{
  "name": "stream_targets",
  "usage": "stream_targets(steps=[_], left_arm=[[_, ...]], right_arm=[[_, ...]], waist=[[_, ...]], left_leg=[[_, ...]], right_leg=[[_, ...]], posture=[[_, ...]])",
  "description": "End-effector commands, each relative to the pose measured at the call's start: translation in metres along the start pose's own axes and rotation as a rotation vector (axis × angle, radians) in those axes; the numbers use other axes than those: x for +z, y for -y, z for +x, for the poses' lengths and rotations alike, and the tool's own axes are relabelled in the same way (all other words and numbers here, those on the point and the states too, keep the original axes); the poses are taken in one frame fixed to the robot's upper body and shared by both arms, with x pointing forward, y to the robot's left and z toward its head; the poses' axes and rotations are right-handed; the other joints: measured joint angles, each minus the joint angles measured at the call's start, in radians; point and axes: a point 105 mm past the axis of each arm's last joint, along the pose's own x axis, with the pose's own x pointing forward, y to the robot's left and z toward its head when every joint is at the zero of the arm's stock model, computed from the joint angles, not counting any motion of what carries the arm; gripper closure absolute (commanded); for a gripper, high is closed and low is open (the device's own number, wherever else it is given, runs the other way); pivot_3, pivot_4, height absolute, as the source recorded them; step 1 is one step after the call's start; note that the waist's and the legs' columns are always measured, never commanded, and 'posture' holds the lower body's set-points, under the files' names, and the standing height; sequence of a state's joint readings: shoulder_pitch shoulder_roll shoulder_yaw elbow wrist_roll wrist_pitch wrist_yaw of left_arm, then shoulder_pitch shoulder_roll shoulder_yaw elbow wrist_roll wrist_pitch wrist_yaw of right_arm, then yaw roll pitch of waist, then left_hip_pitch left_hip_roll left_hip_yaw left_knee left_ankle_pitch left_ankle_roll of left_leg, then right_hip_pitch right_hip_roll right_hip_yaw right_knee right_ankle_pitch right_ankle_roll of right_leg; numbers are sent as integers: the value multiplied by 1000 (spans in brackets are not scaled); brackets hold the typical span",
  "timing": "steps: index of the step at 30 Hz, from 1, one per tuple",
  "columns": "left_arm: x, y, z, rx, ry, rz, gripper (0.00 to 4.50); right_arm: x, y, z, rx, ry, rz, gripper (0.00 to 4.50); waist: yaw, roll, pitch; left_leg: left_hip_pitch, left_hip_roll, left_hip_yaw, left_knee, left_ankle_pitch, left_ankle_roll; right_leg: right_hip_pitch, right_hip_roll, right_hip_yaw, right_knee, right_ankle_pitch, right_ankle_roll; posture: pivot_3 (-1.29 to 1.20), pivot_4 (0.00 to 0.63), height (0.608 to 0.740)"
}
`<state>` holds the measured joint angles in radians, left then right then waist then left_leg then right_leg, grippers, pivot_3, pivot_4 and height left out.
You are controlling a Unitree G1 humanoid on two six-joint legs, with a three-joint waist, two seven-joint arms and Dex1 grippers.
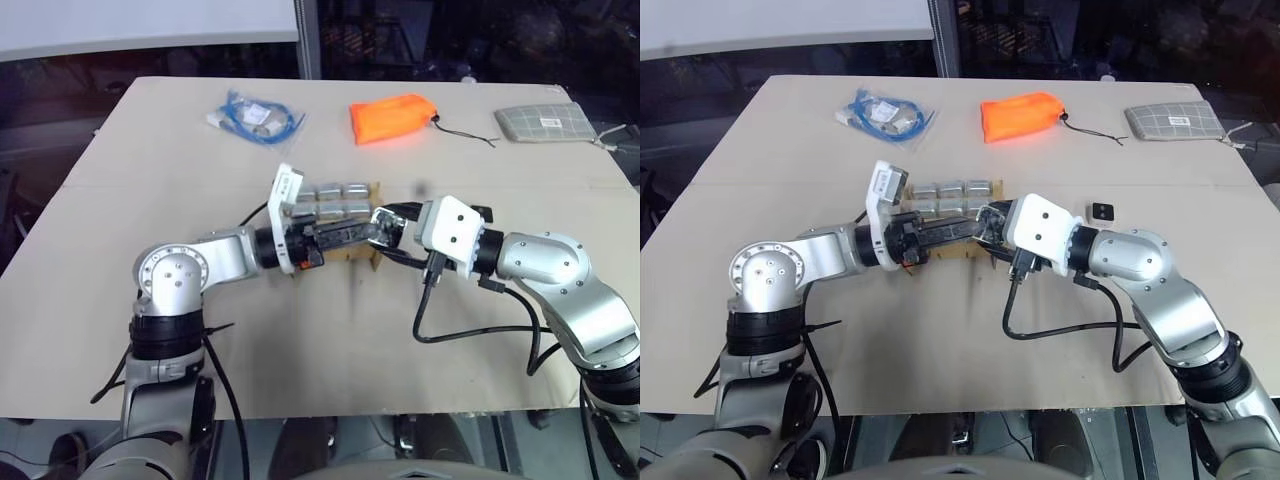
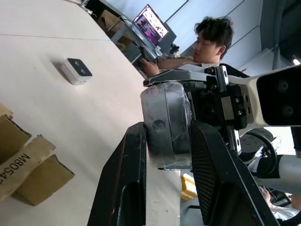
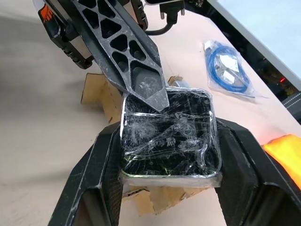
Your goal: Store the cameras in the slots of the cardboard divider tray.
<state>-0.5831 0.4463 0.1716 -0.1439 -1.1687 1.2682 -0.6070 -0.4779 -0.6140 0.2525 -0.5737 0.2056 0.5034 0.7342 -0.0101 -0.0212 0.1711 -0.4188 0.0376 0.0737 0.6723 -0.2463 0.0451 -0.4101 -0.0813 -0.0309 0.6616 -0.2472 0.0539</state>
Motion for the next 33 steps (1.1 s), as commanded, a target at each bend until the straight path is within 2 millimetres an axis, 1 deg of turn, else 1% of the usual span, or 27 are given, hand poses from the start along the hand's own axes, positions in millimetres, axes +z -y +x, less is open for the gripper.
stream_targets(steps=[1, 3, 4, 6, 8, 9, 11, 13, 14, 16, 18, 19, 22, 24, 27, 30, 31, 33], left_arm=[[5, 15, 5, -85, 10, 19, 3750], [6, 16, 4, -96, 13, 32, 3750], [8, 16, 4, -95, 26, 43, 3750], [14, 17, 4, -102, 57, 56, 3750], [24, 22, 1, -120, 103, 118, 3750], [30, 25, -1, -128, 128, 170, 3750], [42, 27, -5, -99, 156, 344, 3750], [44, 21, -11, -53, 80, 607, 3750], [40, 16, -14, -37, 17, 693, 3750], [35, -1, -21, 7, -140, 884, 3750], [35, -14, -27, 31, -259, 1000, 3750], [38, -18, -29, 36, -288, 1046, 3750], [42, -29, -39, 34, -422, 1135, 3750], [44, -36, -45, 37, -475, 1132, 3750], [48, -45, -44, 53, -497, 1139, 3750], [47, -51, -38, 56, -506, 1141, 3750], [45, -52, -35, 47, -515, 1144, 3750], [43, -53, -31, 31, -521, 1129, 3750]], right_arm=[[7, 5, -5, -21, -2, 5, 821], [6, 9, -8, -53, -11, 23, 26], [5, 11, -9, -65, -21, 35, 26], [2, 8, -14, -40, -45, 70, 26], [2, 10, -24, -49, -42, 153, 26], [2, 9, -30, -45, -45, 197, 26], [4, 7, -44, -38, -32, 298, 26], [11, 5, -58, -26, 9, 402, 26], [15, 3, -62, -11, 29, 440, 26], [27, -5, -71, 59, 62, 492, 26], [38, -11, -78, 111, 87, 508, 26], [41, -9, -80, 105, 100, 518, 26], [46, 0, -84, 49, 122, 540, 26], [42, 3, -85, 15, 91, 543, 26], [29, 6, -91, -41, -10, 526, 26], [13, 6, -104, -68, -165, 495, 26], [7, 5, -110, -68, -241, 477, 26], [1, 3, -119, -53, -331, 456, 26]], waist=[[1, 0, 0], [1, 0, 0], [1, 0, 0], [1, 0, 0], [3, 0, 0], [4, 0, 0], [5, 0, 0], [5, 0, 0], [4, 0, 0], [3, 0, 0], [6, 0, 0], [7, 0, 0], [11, -1, 1], [12, -1, 1], [18, -1, 1], [25, -1, 1], [26, -1, 1], [27, -1, 1]], left_leg=[[0, 0, 0, 0, 0, 0], [0, 0, 0, 0, 0, 0], [0, 0, 0, 0, 0, 0], [0, 0, 0, 0, 0, 0], [0, 0, 0, 0, 0, 0], [0, 0, 0, 0, 0, 0], [0, 0, 0, 0, 0, 0], [0, -1, 0, 0, 0, 0], [0, -1, 1, -1, 0, 0], [1, -1, 1, -2, 0, 0], [1, -1, 2, -2, -1, 1], [1, 0, 1, -2, -3, 5], [0, 0, 1, -2, -3, 5], [-1, 0, 1, -2, -3, 5], [-2, 0, 1, -2, -4, 6], [-5, 0, 0, -1, -4, 7], [-7, 0, -1, 0, -4, 7], [-13, 0, -3, 5, -4, 7]], right_leg=[[0, 0, 0, 0, 0, 0], [0, 0, 0, 0, 0, 0], [0, 0, 0, 0, 0, 0], [0, 0, 0, 0, 0, 0], [0, 0, 0, 0, 0, 0], [0, 0, 0, 0, 0, 0], [0, -1, 0, 0, 0, 0], [0, 0, -1, -1, 0, 0], [0, 0, 0, -1, 0, 0], [0, 0, 0, -1, 0, -1], [0, 0, 0, -1, 0, -1], [0, 0, 0, -1, 0, -1], [0, 0, 0, -2, 0, -1], [0, 0, 0, -3, 0, -1], [-1, 0, -1, -3, 0, 0], [-2, 0, -2, -4, 0, 0], [-3, 0, -3, -4, 0, 0], [-5, -1, -6, -4, 0, 0]], posture=[[0, 150, 740], [0, 150, 740], [0, 150, 740], [0, 150, 740], [0, 150, 740], [0, 150, 740], [0, 150, 740], [0, 150, 740], [0, 150, 740], [0, 150, 740], [0, 150, 740], [0, 150, 740], [0, 150, 740], [0, 150, 740], [0, 150, 740], [0, 150, 740], [0, 150, 740], [0, 150, 740]])
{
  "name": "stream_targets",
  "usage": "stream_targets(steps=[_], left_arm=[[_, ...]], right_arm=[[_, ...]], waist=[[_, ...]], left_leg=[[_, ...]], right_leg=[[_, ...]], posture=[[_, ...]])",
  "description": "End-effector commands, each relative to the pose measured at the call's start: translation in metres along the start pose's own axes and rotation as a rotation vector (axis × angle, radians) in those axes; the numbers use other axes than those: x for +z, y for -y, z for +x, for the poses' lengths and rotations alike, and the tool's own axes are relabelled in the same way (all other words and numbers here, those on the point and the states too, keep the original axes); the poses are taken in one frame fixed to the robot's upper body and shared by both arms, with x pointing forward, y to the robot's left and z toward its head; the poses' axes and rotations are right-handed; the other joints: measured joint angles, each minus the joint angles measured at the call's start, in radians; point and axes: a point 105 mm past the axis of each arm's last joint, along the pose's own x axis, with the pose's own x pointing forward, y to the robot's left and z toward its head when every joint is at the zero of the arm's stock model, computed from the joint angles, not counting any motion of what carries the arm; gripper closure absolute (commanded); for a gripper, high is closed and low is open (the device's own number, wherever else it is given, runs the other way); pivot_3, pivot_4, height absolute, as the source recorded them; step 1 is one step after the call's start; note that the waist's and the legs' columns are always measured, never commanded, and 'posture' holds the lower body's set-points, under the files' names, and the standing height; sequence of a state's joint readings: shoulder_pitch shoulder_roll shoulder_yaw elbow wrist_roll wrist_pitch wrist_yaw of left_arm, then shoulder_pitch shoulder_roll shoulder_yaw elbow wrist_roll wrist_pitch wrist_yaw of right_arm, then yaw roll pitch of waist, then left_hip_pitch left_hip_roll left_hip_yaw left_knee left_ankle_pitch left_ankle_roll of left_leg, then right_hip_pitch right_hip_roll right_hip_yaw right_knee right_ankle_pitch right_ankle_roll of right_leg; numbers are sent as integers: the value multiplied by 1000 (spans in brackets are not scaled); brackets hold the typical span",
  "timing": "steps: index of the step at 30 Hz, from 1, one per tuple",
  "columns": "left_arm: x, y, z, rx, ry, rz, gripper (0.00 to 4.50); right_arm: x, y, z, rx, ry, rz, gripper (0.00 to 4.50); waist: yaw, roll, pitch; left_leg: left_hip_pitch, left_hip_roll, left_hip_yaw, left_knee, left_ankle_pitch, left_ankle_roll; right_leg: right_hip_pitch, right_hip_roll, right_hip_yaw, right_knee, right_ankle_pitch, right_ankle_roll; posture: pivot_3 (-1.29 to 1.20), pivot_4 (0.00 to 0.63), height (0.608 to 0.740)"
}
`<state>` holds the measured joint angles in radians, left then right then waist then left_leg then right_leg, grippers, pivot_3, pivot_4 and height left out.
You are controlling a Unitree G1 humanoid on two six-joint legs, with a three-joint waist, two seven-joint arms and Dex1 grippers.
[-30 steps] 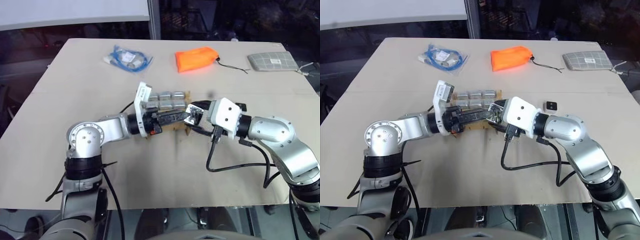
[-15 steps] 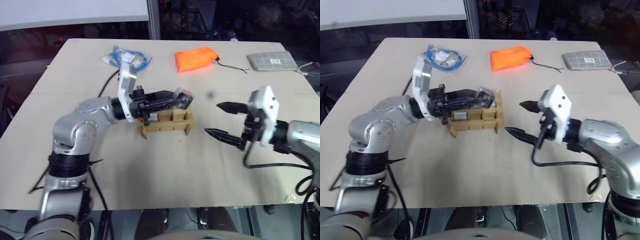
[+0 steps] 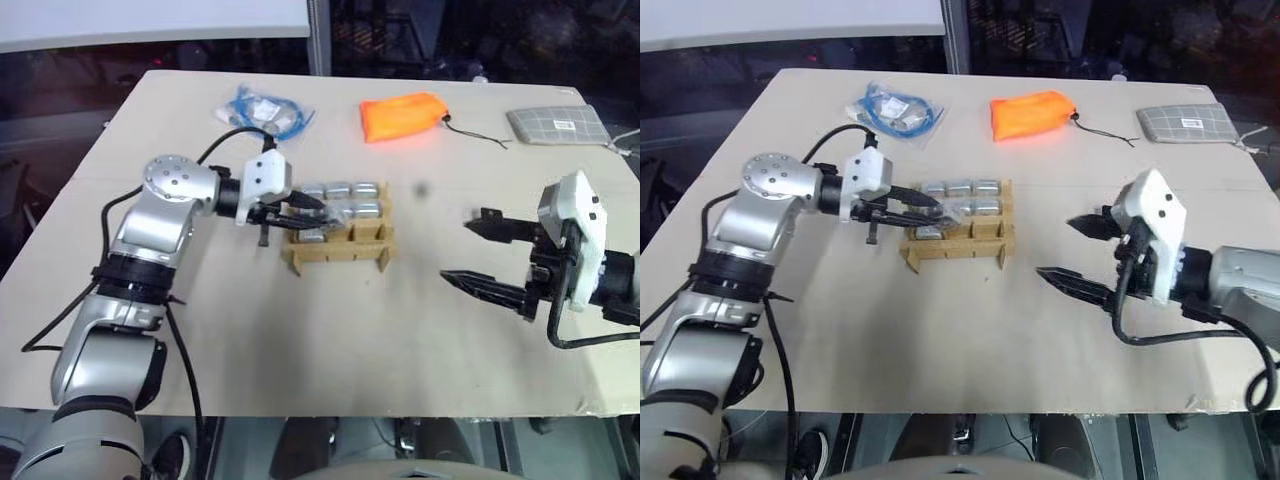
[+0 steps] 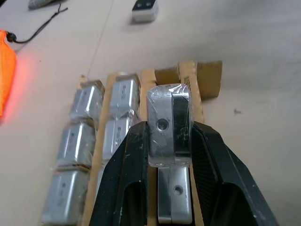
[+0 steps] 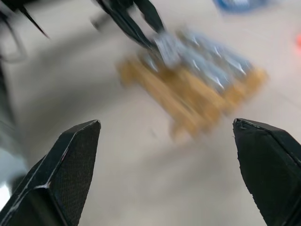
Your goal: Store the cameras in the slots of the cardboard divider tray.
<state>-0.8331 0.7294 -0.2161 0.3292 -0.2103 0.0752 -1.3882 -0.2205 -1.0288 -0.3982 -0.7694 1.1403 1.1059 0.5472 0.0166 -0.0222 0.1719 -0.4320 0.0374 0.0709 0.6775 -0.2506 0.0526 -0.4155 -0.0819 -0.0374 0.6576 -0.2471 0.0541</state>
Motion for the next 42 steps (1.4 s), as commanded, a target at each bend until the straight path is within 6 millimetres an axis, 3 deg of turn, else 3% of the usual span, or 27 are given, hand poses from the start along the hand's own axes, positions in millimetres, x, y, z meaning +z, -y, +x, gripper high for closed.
stream_targets(steps=[1, 11, 20, 42], left_arm=[[11, -4, 5, -22, 3, 50, 3750], [-3, -17, 10, 5, -132, 47, 3750], [-1, -10, 23, -86, -157, 37, 3750], [-27, -4, 31, -135, -283, -46, 3761]], right_arm=[[2, 3, -16, -36, -74, -83, 26], [29, -7, -16, 18, 26, -143, 26], [35, -8, -16, 38, 39, -140, 26], [38, -4, -12, 9, 61, -154, 0]], waist=[[-1, 0, 0], [-4, -1, 0], [-2, -1, 0], [-2, 0, -3]], left_leg=[[0, 0, 0, 1, 0, 0], [1, 1, -2, 7, -2, 3], [0, 1, -2, 8, -2, 3], [3, 1, -2, 9, -2, 3]], right_leg=[[0, 0, -1, 0, 0, 0], [2, 1, -1, 3, 0, 0], [2, 0, -1, 3, 0, 0], [4, 0, 0, 5, 0, 0]], posture=[[0, 150, 740], [0, 150, 740], [0, 150, 740], [0, 150, 740]])
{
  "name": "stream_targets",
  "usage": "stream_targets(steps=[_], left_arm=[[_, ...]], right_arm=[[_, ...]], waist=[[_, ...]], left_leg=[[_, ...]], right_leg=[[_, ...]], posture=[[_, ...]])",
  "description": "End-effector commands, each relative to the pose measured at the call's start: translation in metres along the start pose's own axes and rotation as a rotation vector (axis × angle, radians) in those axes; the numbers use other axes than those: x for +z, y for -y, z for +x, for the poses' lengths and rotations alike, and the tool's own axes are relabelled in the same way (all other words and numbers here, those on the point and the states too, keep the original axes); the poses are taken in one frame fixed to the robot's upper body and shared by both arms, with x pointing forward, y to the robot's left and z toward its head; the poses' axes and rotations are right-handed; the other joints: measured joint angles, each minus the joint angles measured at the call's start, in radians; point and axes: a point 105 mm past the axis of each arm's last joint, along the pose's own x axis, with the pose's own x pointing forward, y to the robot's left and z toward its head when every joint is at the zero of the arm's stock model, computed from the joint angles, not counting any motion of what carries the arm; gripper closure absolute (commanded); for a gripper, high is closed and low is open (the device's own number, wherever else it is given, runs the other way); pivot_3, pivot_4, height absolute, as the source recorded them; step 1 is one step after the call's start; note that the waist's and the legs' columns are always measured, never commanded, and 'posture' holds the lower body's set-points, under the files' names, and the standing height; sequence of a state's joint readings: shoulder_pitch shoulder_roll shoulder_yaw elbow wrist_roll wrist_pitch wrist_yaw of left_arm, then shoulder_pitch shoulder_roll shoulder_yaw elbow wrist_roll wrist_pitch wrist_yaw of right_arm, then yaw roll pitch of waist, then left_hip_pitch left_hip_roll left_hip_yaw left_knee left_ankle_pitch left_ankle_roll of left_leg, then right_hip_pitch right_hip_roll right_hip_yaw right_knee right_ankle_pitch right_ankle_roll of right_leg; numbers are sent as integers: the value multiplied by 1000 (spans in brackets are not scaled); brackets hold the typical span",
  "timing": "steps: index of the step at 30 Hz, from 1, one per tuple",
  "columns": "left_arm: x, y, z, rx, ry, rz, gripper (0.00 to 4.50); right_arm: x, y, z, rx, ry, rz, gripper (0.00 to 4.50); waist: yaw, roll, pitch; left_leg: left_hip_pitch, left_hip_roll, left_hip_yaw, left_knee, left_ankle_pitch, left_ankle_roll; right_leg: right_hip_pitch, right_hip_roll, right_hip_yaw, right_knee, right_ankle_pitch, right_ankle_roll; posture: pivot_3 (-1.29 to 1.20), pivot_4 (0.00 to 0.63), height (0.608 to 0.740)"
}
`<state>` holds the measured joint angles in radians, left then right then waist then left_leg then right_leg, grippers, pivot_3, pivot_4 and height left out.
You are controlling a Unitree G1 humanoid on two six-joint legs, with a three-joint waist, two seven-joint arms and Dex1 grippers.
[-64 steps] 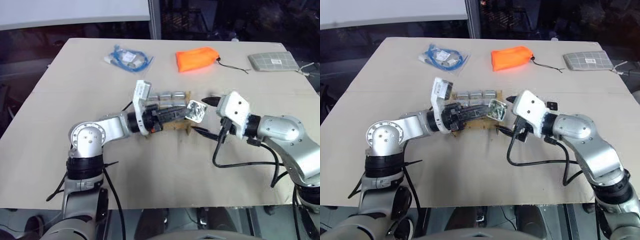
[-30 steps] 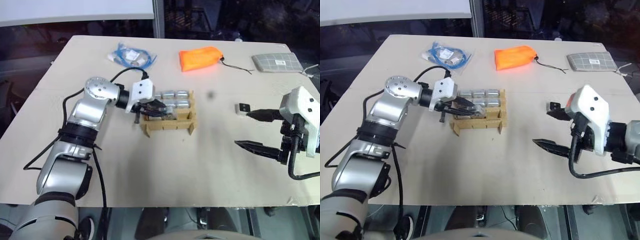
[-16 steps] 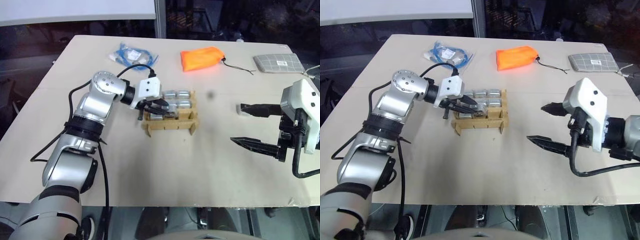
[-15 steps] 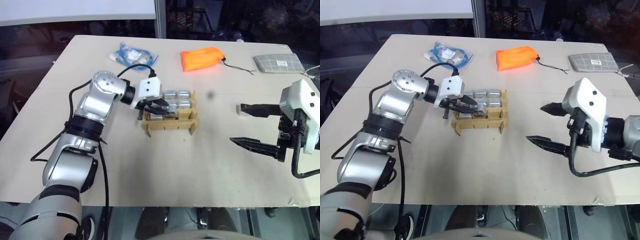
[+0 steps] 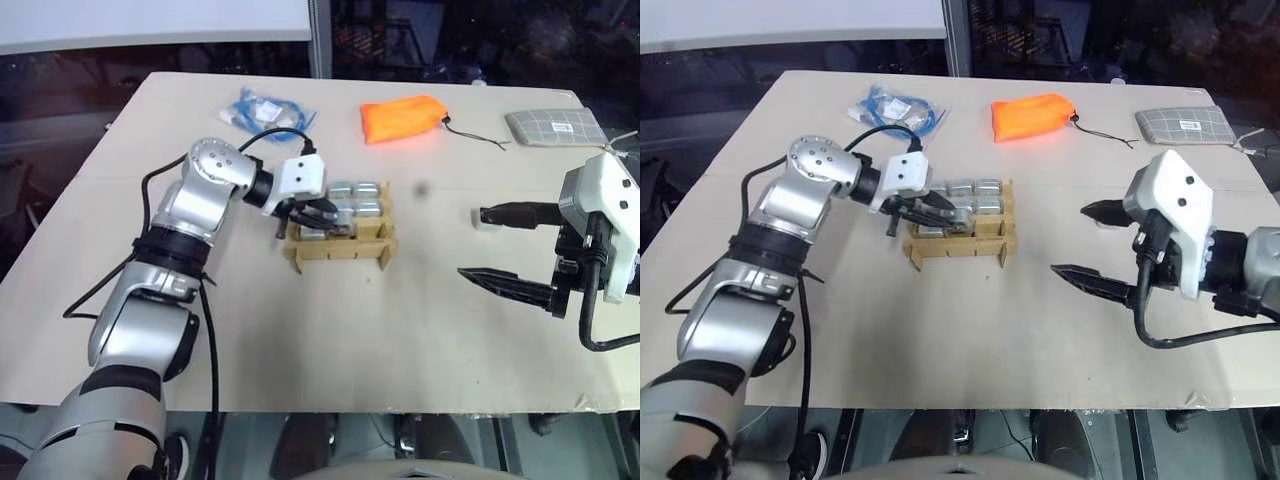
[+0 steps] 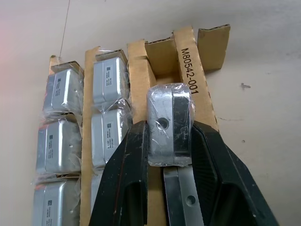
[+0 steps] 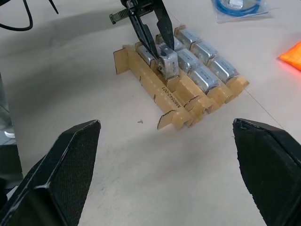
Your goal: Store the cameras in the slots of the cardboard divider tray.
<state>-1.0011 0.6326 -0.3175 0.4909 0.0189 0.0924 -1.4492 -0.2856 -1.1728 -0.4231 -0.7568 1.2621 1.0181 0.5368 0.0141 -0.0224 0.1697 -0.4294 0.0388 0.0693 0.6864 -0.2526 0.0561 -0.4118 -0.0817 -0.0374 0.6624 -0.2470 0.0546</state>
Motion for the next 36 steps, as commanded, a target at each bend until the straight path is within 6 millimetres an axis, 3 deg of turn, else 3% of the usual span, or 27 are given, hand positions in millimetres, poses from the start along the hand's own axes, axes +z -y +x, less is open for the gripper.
stream_targets(steps=[1, 10, 12, 14, 19, 22, 30, 36], left_arm=[[-19, 11, 12, -51, -81, -67, 3761], [-17, 17, 10, -91, -74, -99, 3761], [-17, 16, 9, -86, -79, -96, 2700], [-17, 9, 10, -38, -76, -101, 1988], [-9, 2, 8, -4, -36, -98, 1988], [5, -8, 1, 45, 18, -85, 1988], [68, -23, -34, 64, 298, -126, 1988], [107, -30, -30, 112, 531, -96, 1988]], right_arm=[[7, 1, -1, -17, 23, -34, 0], [6, 1, 0, -26, 26, -36, 0], [6, 2, 0, -27, 27, -37, 0], [6, 2, 1, -25, 30, -38, 0], [6, 2, 1, -23, 32, -38, 0], [6, 2, 2, -22, 33, -39, 0], [7, 6, -2, -53, 35, -37, 0], [3, 19, -10, -143, 19, -28, 0]], waist=[[0, 0, -1], [-2, 1, -1], [-2, 1, -1], [-2, 1, -1], [0, 1, -1], [0, 0, -1], [-1, -2, 1], [2, -2, 1]], left_leg=[[0, 0, 0, 0, 0, 0], [-1, 0, 1, 1, 0, 0], [-1, 0, 1, 0, 0, 0], [-2, 0, 1, 0, 0, 0], [-2, 0, 1, 0, 0, 0], [-2, 0, 0, 0, 0, 0], [-3, 0, 0, 1, 0, 0], [-3, 0, 0, 1, 0, 0]], right_leg=[[1, 0, 0, 0, 0, 0], [-1, 0, 1, 0, 0, 0], [-1, 0, 1, 0, 0, 0], [-2, 1, 1, 0, 0, 0], [-2, 0, 1, -1, 0, 0], [-2, 0, 1, 0, 0, 0], [-2, 0, 0, -1, 0, 0], [-2, 0, 0, -1, 0, 1]], posture=[[0, 150, 740], [0, 150, 740], [0, 150, 740], [0, 150, 740], [0, 150, 740], [0, 150, 740], [0, 150, 740], [0, 150, 740]])
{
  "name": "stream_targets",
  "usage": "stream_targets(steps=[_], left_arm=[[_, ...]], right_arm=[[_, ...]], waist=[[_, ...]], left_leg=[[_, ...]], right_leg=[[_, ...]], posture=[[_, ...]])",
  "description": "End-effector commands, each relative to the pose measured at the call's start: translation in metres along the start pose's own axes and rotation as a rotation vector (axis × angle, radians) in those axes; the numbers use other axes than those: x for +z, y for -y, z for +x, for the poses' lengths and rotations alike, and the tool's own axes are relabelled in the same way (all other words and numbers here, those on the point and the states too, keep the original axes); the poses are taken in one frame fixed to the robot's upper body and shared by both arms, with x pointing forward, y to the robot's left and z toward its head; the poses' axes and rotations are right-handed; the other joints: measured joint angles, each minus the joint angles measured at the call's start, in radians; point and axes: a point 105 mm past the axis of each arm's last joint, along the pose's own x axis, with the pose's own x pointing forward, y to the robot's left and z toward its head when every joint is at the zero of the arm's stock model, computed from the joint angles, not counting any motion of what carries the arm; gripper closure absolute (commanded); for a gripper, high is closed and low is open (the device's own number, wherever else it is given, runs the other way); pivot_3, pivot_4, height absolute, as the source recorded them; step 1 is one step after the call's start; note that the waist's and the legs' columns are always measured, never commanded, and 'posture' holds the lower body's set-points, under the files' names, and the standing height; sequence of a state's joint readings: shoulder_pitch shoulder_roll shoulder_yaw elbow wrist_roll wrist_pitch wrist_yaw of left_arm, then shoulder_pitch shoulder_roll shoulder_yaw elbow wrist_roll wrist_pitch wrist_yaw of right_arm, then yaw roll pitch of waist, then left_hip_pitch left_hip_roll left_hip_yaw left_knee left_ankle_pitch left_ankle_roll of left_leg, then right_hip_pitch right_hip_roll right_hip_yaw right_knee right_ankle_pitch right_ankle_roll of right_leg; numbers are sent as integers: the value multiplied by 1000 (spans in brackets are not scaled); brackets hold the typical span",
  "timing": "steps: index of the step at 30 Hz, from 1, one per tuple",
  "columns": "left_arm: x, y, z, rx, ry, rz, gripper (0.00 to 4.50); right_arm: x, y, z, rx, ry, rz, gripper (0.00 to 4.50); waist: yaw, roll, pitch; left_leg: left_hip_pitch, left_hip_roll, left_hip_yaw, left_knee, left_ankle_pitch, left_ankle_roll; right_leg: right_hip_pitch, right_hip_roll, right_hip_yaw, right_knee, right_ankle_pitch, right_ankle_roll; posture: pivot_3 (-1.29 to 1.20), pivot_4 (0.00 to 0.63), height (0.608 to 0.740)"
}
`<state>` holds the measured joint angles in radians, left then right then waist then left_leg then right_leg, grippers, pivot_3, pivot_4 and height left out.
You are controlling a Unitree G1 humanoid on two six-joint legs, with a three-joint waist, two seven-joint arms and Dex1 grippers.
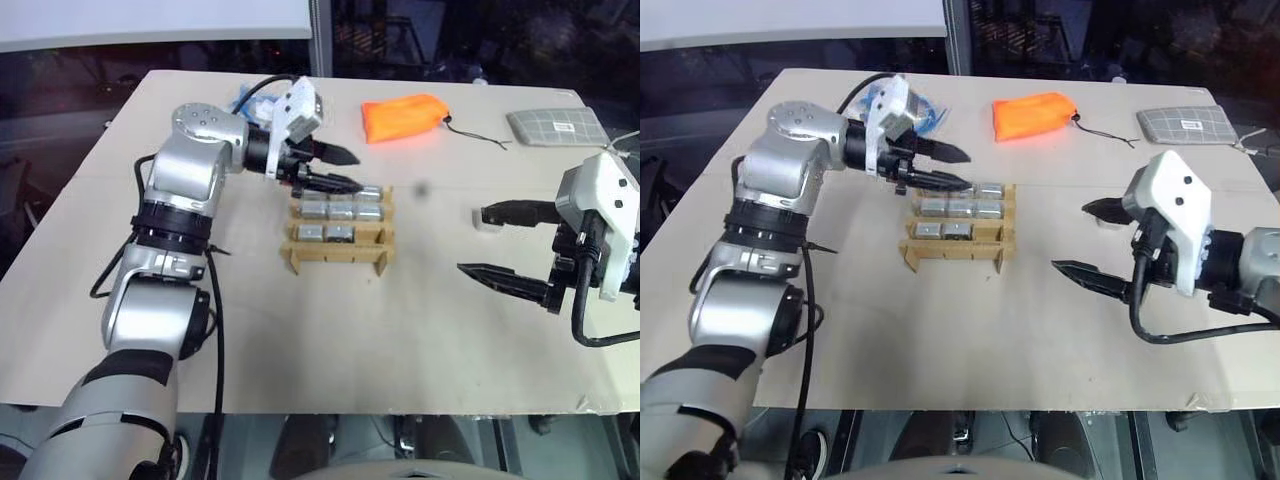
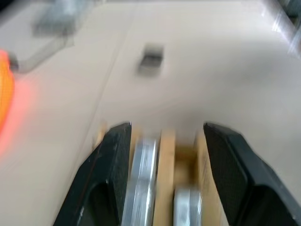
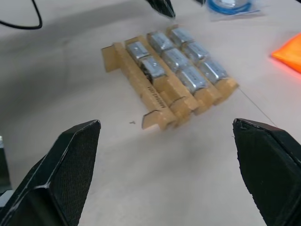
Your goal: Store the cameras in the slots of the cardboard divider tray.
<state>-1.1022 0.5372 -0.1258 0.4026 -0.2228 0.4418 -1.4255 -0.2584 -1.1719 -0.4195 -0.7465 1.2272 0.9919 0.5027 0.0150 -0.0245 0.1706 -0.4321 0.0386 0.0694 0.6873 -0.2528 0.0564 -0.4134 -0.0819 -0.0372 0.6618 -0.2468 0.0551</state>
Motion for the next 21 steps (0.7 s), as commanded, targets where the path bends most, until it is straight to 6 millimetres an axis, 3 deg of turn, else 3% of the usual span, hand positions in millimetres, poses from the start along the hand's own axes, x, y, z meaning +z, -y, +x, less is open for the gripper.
stream_targets(steps=[1, 5, 9, 12, 14, 17, 21], left_arm=[[32, -2, 15, 49, 147, 95, 1988], [57, 11, 29, 14, 329, 113, 1988], [64, 12, 16, 7, 373, 154, 1988], [65, 19, -3, -34, 379, 180, 1988], [62, 21, -15, -47, 355, 180, 1988], [42, 25, -33, -44, 217, 174, 1988], [25, 28, -59, -5, 53, 150, 1988]], right_arm=[[7, 14, -10, -102, 22, -28, 0], [-1, 49, -16, -329, 12, 29, 0], [-30, 76, -5, -512, 24, 180, 0], [-68, 104, 2, -714, -18, 271, 0], [-83, 111, 13, -765, 4, 346, 0], [-106, 119, 38, -811, 16, 406, 0], [-121, 125, 64, -820, 34, 425, 0]], waist=[[2, 0, 0], [-1, 0, 0], [-11, -1, 0], [-17, 1, 0], [-22, 1, 0], [-30, 2, 0], [-29, 3, 2]], left_leg=[[0, 0, 0, 0, 0, 0], [0, 0, 0, 0, 0, 0], [2, -1, 2, 0, 2, -4], [2, 0, 2, -1, 3, -4], [2, 0, 2, -1, 3, -4], [1, -1, 4, -1, 3, -5], [1, -1, 3, -2, 3, -5]], right_leg=[[0, 0, 0, 0, 0, 0], [0, -1, 0, 0, 0, 1], [0, 1, 3, 0, 0, 1], [0, 3, 3, 1, 0, 0], [-1, 3, 3, 1, 0, 0], [-2, 2, 5, 1, 1, 1], [-2, 3, 5, 1, 1, 1]], posture=[[0, 150, 740], [0, 150, 740], [0, 150, 740], [0, 150, 740], [0, 150, 740], [0, 150, 740], [0, 150, 740]])
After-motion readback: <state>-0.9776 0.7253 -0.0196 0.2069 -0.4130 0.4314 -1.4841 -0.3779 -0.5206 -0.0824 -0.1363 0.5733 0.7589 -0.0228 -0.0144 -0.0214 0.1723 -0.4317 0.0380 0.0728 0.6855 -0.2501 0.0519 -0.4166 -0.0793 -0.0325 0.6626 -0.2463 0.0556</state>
